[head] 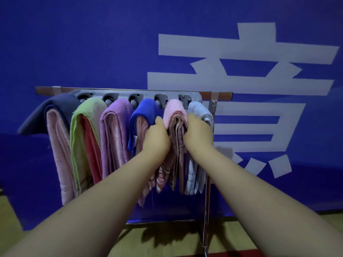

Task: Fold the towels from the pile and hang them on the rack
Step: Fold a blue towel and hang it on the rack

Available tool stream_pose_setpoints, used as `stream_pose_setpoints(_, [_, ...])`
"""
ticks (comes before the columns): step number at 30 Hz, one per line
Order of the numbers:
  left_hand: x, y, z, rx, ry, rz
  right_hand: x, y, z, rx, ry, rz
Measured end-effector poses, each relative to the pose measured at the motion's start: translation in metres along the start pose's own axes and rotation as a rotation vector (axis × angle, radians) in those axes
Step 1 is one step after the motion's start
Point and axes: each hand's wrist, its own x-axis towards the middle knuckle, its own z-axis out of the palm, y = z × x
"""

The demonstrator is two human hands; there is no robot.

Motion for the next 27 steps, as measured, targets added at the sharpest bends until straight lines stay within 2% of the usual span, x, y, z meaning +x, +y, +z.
stream_pose_setpoints(5, [-0.008, 0.001, 0.022, -0.092, -0.102, -0.033, -0.013, -0.008, 0.015, 0.022, -0.102, -0.005])
stream_pose_setpoints(16, [-0.029, -0.026, 0.041, -0.006, -0.297, -0.005, -0.04, 0.013, 0.06, 0.054, -0.448, 0.117])
stream_pose_setpoints(21, [-0.05, -0.05, 0.062, 0.034, -0.39, -0.067, -0.065, 0.023, 0.095, 0.14, -0.543, 0.167])
stream_pose_setpoints(27, [-0.089, -0.103, 0.108, 0.113, -0.536, -0.141, -0.106, 0.035, 0.15, 0.068, -0.691, 0.244])
